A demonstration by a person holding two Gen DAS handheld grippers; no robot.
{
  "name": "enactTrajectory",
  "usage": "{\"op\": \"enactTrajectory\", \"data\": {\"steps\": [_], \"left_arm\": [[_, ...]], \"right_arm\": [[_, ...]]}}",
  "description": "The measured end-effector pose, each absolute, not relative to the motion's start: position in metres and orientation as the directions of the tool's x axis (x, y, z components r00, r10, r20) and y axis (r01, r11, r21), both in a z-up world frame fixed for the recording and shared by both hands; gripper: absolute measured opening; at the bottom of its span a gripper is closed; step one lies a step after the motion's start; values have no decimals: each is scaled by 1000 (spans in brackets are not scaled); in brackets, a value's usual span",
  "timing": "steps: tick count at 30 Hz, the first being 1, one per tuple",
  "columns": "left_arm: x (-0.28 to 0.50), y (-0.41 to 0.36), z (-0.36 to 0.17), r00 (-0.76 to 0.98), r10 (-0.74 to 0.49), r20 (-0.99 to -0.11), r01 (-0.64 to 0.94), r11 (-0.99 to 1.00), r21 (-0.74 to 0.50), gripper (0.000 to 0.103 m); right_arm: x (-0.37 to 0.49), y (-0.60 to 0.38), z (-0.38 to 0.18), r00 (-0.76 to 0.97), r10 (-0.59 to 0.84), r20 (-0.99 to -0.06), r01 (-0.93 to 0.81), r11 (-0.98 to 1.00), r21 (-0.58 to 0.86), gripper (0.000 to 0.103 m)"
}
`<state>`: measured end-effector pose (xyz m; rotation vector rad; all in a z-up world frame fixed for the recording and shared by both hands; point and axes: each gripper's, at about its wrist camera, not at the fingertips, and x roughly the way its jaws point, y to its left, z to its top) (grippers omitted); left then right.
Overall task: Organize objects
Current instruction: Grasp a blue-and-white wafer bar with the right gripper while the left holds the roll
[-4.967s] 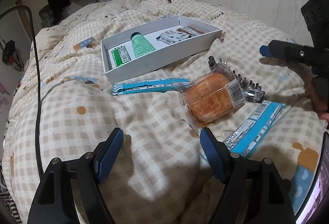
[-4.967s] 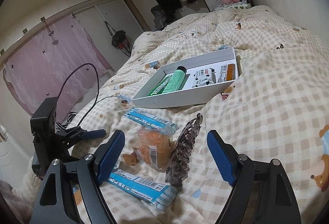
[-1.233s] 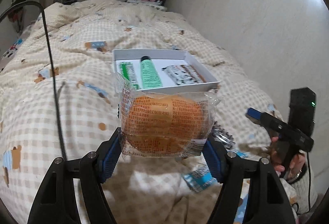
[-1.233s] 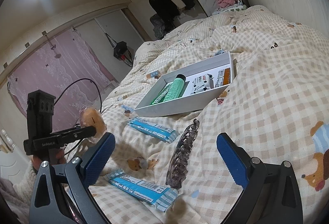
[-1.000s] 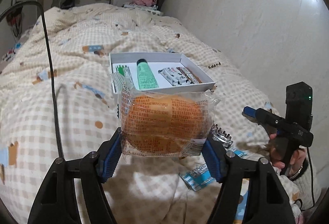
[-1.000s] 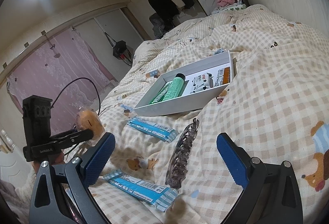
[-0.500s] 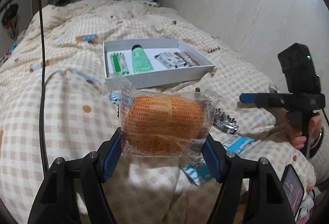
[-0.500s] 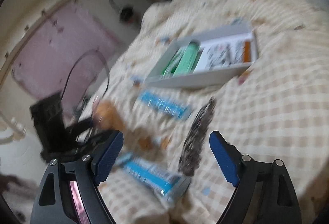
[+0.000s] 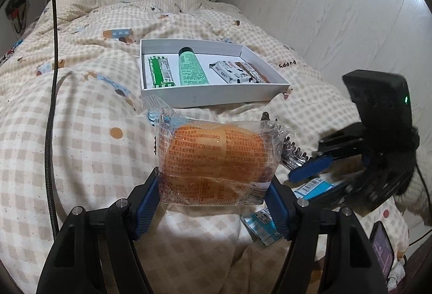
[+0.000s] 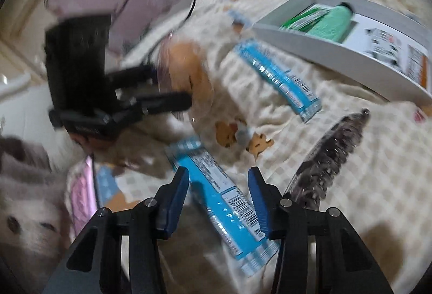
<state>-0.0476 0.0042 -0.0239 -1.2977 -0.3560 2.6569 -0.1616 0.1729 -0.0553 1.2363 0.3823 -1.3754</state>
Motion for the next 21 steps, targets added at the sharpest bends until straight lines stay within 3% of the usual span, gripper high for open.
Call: {"op": "enactTrajectory", "data": {"steps": [2, 5, 7, 11, 18, 21], "left_arm": [[-47, 3, -24, -611, 255, -749, -42, -956, -291, 74], [-47, 2, -24, -611, 258, -749, -42, -955, -295, 74], [-47, 2, -24, -613, 263, -745, -42, -952, -302, 74], [-45, -4, -21, -632, 299, -715, -52, -937, -345, 74], [-44, -11, -19, -640, 321, -698, -55, -925, -375, 75], [-45, -12, -20, -636, 318, -703, -54, -927, -371, 75]], "right_arm": [[-156, 161, -66, 279, -443, -852, 888, -218, 404, 49], [-155, 159, -72, 301, -442, -845, 881, -211, 424, 49], [-152, 163, -67, 269, -463, -844, 892, -210, 399, 36], [-150, 173, -47, 189, -513, -837, 906, -237, 350, 27], [-191, 210, -12, 13, -582, -813, 804, -477, 355, 21], [-208, 228, 9, -122, -542, -832, 768, -582, 267, 20]]}}
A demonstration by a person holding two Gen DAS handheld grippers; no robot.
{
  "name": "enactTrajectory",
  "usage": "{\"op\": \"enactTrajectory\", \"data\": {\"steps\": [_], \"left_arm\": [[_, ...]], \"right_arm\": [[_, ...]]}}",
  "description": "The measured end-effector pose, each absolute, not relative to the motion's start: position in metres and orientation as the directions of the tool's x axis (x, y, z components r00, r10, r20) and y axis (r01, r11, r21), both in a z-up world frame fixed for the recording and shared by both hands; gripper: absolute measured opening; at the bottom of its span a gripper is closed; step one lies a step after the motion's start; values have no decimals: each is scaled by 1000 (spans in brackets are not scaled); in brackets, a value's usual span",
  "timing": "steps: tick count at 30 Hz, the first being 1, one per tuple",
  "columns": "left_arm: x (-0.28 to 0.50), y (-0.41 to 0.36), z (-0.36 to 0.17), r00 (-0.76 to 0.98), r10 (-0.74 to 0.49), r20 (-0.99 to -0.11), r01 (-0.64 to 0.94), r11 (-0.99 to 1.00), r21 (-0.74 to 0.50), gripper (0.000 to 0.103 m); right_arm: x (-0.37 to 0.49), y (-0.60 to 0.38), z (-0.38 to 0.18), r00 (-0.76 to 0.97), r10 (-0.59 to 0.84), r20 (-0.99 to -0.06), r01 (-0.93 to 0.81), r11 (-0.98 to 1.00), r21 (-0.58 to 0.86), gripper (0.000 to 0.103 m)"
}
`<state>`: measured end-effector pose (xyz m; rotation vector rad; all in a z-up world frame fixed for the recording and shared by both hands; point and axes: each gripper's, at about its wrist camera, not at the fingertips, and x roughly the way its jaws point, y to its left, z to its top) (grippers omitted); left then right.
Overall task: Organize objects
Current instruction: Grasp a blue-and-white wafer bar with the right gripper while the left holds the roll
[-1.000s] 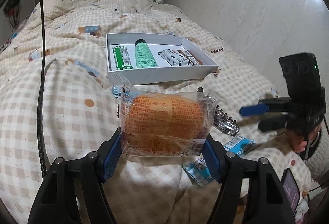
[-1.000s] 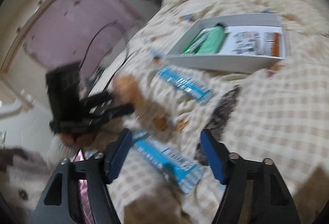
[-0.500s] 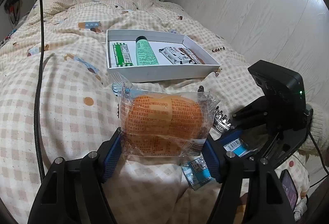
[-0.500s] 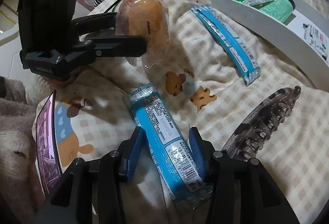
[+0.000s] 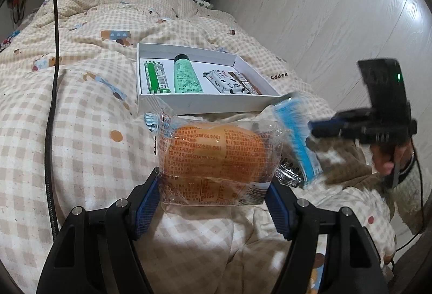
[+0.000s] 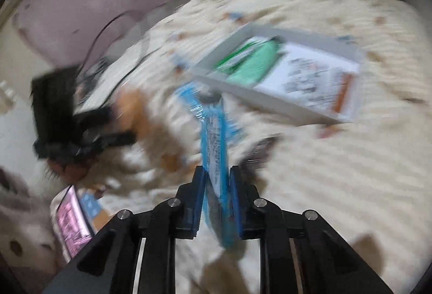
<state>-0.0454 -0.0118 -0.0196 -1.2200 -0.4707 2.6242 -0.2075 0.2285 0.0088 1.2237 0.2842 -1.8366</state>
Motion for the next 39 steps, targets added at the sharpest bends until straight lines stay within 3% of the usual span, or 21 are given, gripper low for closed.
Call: {"op": "enactTrajectory", "data": {"steps": [6, 9, 11, 12, 13, 14, 15, 18, 20, 21, 22, 24, 29, 35, 39], "left_arm": [[-48, -7, -21, -627, 312, -713, -53, -931, -361, 75], [-48, -5, -21, -628, 312, -713, -53, -931, -361, 75], [-48, -5, -21, -628, 312, -713, -53, -931, -361, 75], [-48, -5, -21, -627, 312, -714, -53, -931, -360, 75], [-48, -5, -21, -626, 311, -715, -53, -932, -359, 75], [-48, -5, -21, -626, 310, -716, -53, -932, -358, 75], [-48, -5, -20, -626, 310, -716, -53, -932, -357, 75], [-47, -5, -20, -628, 313, -712, -55, -931, -361, 75], [-47, -5, -20, -627, 312, -714, -54, -931, -360, 75], [-47, -5, -20, -628, 312, -713, -55, -932, -359, 75], [-47, -5, -20, -628, 312, -713, -55, -931, -360, 75], [-47, -5, -21, -628, 312, -713, -56, -932, -359, 75], [-47, -5, -21, -625, 312, -716, -58, -933, -356, 75], [-46, -4, -21, -624, 310, -717, -59, -934, -353, 74], [-46, -5, -21, -624, 310, -717, -59, -934, -353, 75]], "right_arm": [[-236, 252, 31, -312, -405, -859, 661, -743, 110, 21], [-238, 248, 19, -332, -330, -884, 641, -766, 45, 21], [-229, 240, 11, -294, -348, -890, 659, -748, 75, 22], [-224, 235, 7, -265, -365, -893, 665, -740, 105, 33], [-219, 230, 2, -225, -393, -892, 671, -726, 151, 64], [-212, 224, -5, -184, -422, -888, 683, -704, 194, 75], [-206, 219, -9, -154, -435, -887, 696, -685, 215, 76], [-194, 204, -26, -154, -372, -915, 718, -678, 155, 76], [-194, 199, -39, -135, -323, -937, 714, -688, 134, 68], [-195, 198, -43, -121, -310, -943, 710, -691, 136, 48], [-197, 199, -46, -106, -300, -948, 702, -698, 142, 37], [-199, 206, -38, -94, -330, -939, 698, -694, 174, 30], [-200, 236, 30, -205, -404, -891, 698, -699, 157, 30], [-184, 271, 56, -413, -201, -888, 645, -753, -130, 31], [-178, 284, 36, -396, -130, -909, 630, -758, -166, 31]]}}
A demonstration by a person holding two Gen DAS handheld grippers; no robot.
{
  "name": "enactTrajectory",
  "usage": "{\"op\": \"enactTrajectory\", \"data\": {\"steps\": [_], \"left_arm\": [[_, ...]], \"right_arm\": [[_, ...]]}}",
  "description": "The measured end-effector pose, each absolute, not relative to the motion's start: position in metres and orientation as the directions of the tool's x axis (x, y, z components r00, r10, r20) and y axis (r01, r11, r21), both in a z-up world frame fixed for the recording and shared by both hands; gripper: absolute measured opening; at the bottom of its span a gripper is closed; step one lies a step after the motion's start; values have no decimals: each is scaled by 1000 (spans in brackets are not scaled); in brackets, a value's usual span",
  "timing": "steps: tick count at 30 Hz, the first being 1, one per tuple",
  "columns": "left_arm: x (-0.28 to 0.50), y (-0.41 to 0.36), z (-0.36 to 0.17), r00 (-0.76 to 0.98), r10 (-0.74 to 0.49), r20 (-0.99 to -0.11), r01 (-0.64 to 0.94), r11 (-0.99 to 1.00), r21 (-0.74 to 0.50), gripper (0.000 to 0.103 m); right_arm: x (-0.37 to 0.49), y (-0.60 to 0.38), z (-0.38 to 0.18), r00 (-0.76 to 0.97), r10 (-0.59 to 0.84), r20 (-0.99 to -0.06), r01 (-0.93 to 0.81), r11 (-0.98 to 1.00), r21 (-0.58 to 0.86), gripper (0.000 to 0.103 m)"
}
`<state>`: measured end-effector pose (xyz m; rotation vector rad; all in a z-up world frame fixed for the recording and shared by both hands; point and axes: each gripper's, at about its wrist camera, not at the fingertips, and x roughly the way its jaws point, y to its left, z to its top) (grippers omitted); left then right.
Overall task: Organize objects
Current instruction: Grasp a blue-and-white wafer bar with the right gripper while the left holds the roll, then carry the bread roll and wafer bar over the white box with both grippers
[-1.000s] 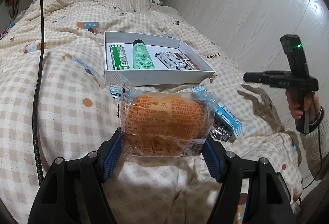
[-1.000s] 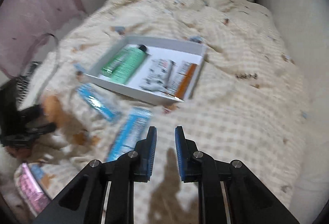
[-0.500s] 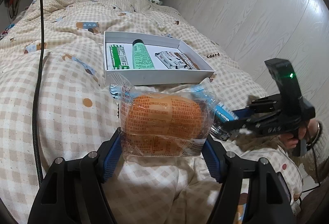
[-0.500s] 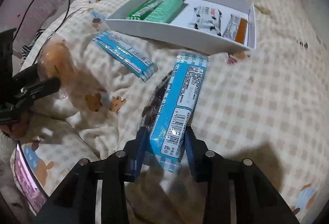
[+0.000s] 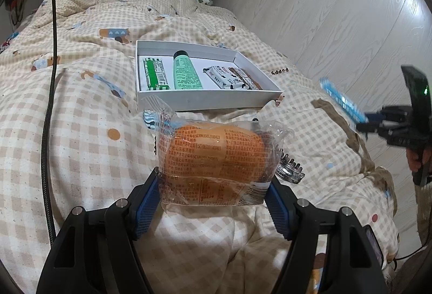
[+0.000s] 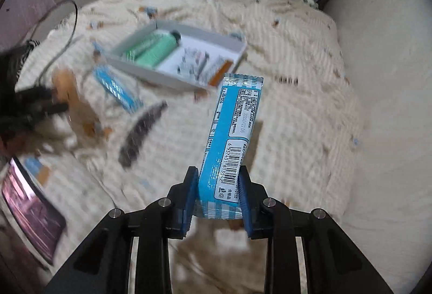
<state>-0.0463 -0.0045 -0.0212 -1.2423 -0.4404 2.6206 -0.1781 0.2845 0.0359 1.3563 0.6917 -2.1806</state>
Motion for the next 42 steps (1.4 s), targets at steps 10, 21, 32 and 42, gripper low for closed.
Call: {"op": "enactTrajectory", "data": {"steps": [10, 21, 32, 42], "left_arm": [[-46, -4, -21, -624, 310, -718, -59, -934, -352, 75], [-47, -3, -21, -623, 307, -720, -60, -936, -346, 74], [-46, -1, -16, -625, 297, -722, -66, -941, -331, 74], [-80, -8, 41, -734, 153, -662, -56, -985, -165, 74]], "right_arm": [[-182, 301, 18, -384, -51, -922, 565, -802, -191, 31], [-180, 298, 31, -385, -223, -895, 595, -802, -56, 29], [-181, 252, 19, -186, -448, -874, 675, -705, 218, 29], [-210, 217, 58, -269, -582, -767, 709, -659, 252, 29]]}}
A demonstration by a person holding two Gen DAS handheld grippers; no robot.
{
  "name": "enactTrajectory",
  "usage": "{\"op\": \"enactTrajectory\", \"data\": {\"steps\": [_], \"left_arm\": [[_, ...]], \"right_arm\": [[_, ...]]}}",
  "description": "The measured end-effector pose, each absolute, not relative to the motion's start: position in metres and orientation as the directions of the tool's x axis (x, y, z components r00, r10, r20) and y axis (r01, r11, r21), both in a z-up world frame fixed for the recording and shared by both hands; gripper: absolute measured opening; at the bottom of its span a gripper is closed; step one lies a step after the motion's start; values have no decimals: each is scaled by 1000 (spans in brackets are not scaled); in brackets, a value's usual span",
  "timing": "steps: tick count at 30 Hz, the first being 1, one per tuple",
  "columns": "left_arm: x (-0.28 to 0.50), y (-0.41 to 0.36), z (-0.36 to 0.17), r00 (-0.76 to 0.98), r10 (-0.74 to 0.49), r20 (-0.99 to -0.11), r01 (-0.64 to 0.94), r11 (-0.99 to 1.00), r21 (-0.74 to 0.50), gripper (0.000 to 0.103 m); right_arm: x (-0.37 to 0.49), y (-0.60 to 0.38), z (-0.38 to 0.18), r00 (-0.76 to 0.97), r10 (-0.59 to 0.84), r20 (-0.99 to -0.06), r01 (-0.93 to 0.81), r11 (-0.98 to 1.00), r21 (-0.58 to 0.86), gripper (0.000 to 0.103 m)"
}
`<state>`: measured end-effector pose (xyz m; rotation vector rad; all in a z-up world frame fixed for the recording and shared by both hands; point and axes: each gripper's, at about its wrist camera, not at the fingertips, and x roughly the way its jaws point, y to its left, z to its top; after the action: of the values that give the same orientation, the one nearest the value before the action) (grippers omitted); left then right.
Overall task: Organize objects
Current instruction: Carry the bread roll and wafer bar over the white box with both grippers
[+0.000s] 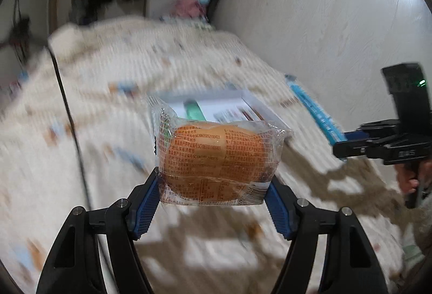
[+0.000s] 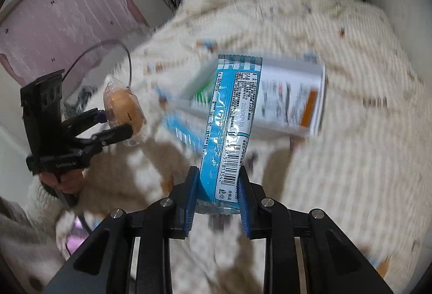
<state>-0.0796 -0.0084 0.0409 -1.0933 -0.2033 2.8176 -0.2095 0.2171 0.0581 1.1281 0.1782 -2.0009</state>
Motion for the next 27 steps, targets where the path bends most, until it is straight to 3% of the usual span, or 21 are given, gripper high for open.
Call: {"op": "enactTrajectory", "data": {"steps": [4, 9, 13, 17, 20, 27], "left_arm": [[-118, -14, 79, -794, 121, -595, -66, -991, -113, 74], [-166, -20, 107, -863, 136, -486, -68, -986, -154, 74], [-193, -32, 72, -872, 84, -482, 6, -983, -181, 74], [-215, -44, 8, -801, -24, -598, 157, -973, -171, 74], [-220, -42, -18, -784, -74, -617, 173, -980, -101, 74], [-223, -22, -29, -762, -106, -638, 147, -989, -12, 74]], "right_arm": [[-225, 195, 90, -359, -652, -668, 747, -630, 214, 29], [-257, 167, 94, -385, -735, -559, 776, -585, 236, 29], [-280, 157, 56, -454, -686, -568, 699, -670, 251, 29], [-297, 143, 4, -421, -657, -626, 655, -697, 290, 29], [-306, 132, -33, -375, -624, -685, 600, -727, 334, 29], [-300, 134, -67, -346, -521, -780, 553, -785, 279, 29]]}}
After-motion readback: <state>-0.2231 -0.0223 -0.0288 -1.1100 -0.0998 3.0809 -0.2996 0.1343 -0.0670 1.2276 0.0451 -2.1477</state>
